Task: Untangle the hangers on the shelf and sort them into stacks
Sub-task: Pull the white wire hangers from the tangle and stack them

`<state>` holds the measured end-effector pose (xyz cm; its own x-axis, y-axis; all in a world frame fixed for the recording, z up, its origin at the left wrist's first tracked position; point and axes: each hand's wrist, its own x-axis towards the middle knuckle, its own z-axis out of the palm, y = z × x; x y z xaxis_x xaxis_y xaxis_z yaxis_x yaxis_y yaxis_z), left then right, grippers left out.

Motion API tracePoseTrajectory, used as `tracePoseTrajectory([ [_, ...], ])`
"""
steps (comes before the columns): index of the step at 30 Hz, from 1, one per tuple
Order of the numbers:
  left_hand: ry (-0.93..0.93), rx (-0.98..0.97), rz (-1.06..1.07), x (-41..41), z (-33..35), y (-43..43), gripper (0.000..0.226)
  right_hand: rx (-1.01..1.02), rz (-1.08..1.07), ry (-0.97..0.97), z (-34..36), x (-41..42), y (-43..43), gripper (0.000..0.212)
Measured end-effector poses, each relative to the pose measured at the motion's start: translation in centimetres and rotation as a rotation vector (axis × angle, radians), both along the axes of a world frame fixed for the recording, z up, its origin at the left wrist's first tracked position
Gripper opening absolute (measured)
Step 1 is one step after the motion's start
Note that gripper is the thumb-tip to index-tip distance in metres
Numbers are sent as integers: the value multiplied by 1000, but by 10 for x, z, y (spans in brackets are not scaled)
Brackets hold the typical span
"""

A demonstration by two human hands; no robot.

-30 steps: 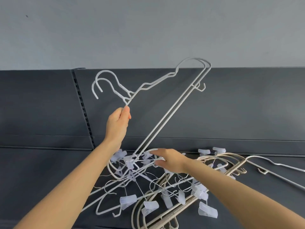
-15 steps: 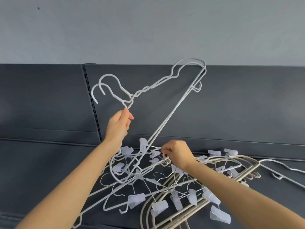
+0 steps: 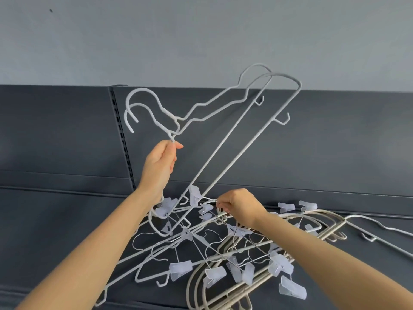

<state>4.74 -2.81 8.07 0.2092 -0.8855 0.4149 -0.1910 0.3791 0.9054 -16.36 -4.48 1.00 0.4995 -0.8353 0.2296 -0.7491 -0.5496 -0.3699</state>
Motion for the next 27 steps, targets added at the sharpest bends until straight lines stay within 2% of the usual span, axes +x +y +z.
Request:
tracePoseTrajectory([
  [4,30,-34,-30,-3,5,9,27,30,-27,63,-3,4,-7,23],
  [9,103,-33,-53,-2,8,16,28,8,-95,78,-14,8,-14,26],
  [13,167,2,-62,0,5,22,30,-20,-146,117,-26,10,-17,14],
  [21,273,54,-203,1,6,34,31,-14,-198,141,-29,17,-20,15],
  [24,245,32,-257,-1,9,44,31,-5,-230,143,-28,16,-18,17],
  [27,203,-7,-217,3,16,48,33,32,-251,146,-28,16,-18,20],
])
